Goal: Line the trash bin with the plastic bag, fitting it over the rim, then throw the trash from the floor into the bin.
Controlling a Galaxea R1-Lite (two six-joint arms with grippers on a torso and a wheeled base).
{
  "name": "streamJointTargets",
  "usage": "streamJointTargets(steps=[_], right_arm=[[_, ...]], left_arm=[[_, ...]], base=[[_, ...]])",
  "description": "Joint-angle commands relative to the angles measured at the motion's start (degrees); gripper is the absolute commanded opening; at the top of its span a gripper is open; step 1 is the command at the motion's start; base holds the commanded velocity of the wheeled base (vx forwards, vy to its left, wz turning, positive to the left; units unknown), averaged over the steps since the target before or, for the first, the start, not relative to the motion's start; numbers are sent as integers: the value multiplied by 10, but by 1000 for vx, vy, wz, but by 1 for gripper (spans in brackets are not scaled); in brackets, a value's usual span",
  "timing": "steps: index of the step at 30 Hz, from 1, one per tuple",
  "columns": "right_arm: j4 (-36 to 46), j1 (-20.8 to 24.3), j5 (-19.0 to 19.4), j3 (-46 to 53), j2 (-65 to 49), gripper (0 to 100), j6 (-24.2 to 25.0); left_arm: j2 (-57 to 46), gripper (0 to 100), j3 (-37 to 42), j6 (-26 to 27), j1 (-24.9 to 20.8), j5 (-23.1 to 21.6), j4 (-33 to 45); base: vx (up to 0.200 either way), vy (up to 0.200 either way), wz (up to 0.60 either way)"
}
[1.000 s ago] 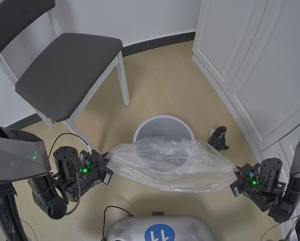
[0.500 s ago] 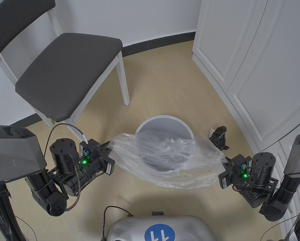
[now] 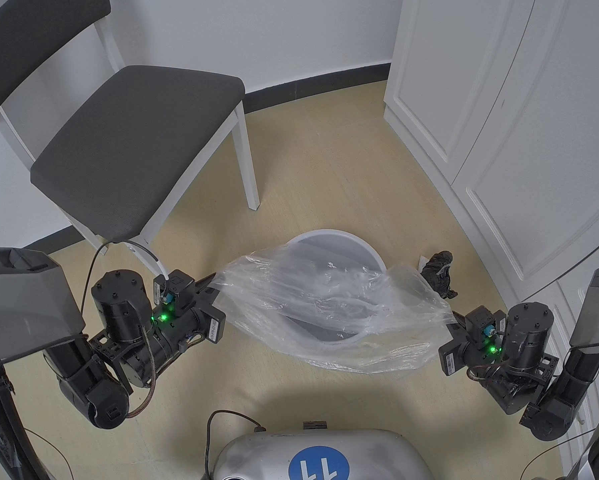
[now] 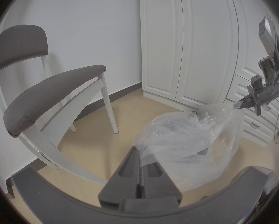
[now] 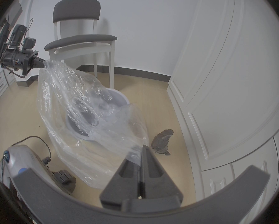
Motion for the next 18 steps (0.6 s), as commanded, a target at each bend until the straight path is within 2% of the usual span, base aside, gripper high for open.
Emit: streamJointTargets(steps=[1,9,14,18], right_arm=[[-10,-3,-1,6,8,0,-2],[-10,-6,-1,-2,28,0,0],[-10,-10,-1,-24,67,0,18],[-10,-23,0,-33,92,0,22]], left_arm=[[-2,0,4,0,3,1,-1],[14,0,-3,0,12,1,-1],[111,0,-64,-3,39,-1,-1],[139,0,-83,-3,51,-4,-1]], base=[[0,0,0],[0,0,0],[0,0,0],[0,0,0]])
